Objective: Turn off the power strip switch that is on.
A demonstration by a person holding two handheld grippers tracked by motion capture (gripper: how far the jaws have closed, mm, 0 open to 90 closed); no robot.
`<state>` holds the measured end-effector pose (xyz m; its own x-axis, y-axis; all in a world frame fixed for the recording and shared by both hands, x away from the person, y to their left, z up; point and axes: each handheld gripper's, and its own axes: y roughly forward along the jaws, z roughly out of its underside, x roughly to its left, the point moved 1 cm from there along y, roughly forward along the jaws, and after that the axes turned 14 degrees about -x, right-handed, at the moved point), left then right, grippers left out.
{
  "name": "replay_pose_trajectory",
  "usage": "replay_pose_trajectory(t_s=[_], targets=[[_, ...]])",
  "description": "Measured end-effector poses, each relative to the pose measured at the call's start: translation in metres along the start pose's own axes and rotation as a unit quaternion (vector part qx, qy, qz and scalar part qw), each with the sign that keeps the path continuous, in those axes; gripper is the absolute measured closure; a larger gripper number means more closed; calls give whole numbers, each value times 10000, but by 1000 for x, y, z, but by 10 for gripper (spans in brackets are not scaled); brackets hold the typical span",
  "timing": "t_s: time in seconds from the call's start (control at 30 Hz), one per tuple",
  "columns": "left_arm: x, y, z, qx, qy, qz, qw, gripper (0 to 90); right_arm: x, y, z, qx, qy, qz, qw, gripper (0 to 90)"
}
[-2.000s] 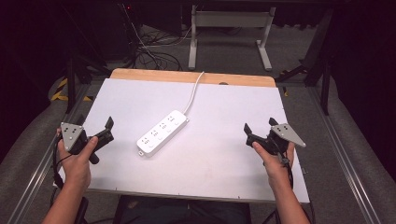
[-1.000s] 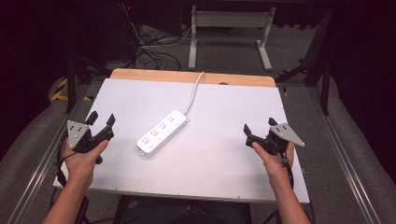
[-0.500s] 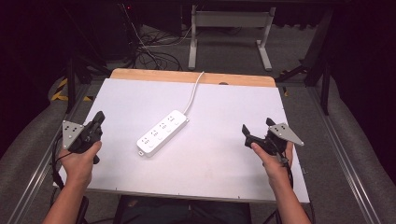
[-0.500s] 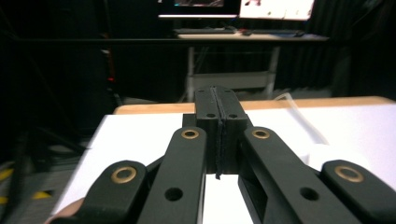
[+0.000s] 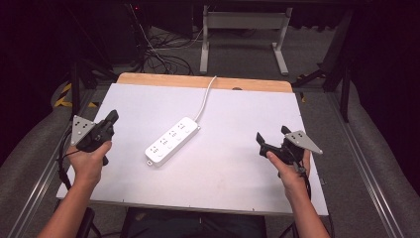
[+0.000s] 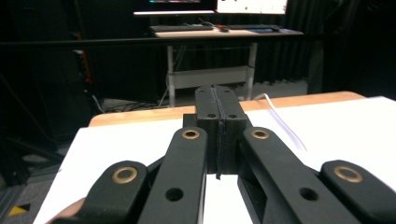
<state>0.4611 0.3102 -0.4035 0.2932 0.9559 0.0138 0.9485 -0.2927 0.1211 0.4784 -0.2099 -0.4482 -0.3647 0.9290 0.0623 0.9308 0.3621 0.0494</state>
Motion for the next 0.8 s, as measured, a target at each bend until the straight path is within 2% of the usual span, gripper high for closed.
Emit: replay_pose_trajectory(t_s=[0.07,0.17,0.3,0.43,0.5,0.6,0.63,0.7,0.8], targets=[[-5,8,-4,5,21,212,9998,900,0,0,0,0,26,-24,10000,66],[-15,23,-7,76,191,480,9986,900,1,0,0,6,17,-35,10000,69],[-28,45,-7,266,270,683,9969,900,-1,0,0,11,26,-17,10000,70],[-43,64,-6,542,285,982,9933,900,-1,-1,0,5,52,-47,10000,80],[-51,73,-7,697,396,1114,9905,900,-1,-1,0,4,43,-60,10000,84],[-62,85,-6,964,491,1297,9856,900,-1,0,0,12,54,-69,10000,86],[-67,89,-6,1134,474,1428,9821,900,-1,0,0,17,66,-75,9999,87],[-75,96,-3,1387,577,1589,9758,900,-1,0,0,6,99,-73,9999,84],[-91,106,6,1781,730,1862,9635,900,-2,-1,0,-13,99,-56,9999,80]])
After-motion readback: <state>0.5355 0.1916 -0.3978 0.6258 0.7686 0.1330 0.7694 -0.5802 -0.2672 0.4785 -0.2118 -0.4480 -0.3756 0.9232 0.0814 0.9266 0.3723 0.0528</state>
